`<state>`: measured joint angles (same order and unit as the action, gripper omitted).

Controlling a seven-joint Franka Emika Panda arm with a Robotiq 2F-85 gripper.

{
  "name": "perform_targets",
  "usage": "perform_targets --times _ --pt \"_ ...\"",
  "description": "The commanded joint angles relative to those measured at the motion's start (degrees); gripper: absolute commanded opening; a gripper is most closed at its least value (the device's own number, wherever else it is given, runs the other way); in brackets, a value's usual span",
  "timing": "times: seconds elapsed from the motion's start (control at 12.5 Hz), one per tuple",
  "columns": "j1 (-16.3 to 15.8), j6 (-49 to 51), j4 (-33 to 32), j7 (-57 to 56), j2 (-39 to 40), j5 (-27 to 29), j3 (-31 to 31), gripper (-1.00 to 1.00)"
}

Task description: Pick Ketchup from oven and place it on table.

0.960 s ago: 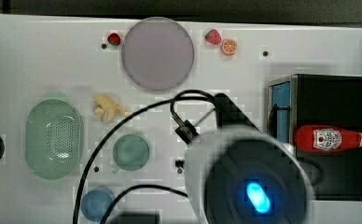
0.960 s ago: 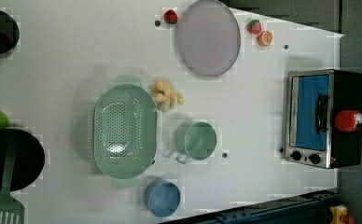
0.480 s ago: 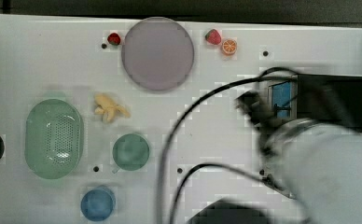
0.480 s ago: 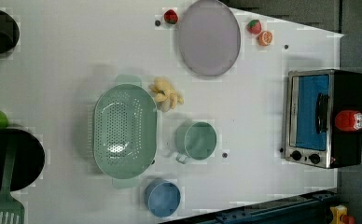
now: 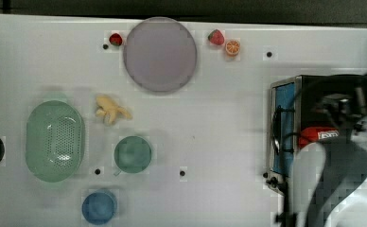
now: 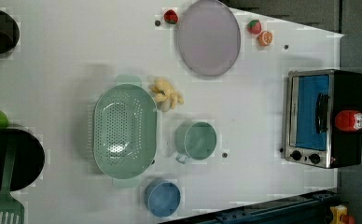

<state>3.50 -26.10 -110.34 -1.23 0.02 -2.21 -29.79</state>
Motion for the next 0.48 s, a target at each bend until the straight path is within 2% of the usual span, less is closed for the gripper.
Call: perform_targets --times 0.08,0.32,0.48 --pt "0.98 -4.28 0.51 -2.25 3.72 1.19 -4.40 1.00" --pt "1.20 -6.43 1.43 -0.79 10.70 10.09 -6.52 1.00" --pt "1.36 -6.76 1.40 3.89 13.87 11.97 -6.93 1.00"
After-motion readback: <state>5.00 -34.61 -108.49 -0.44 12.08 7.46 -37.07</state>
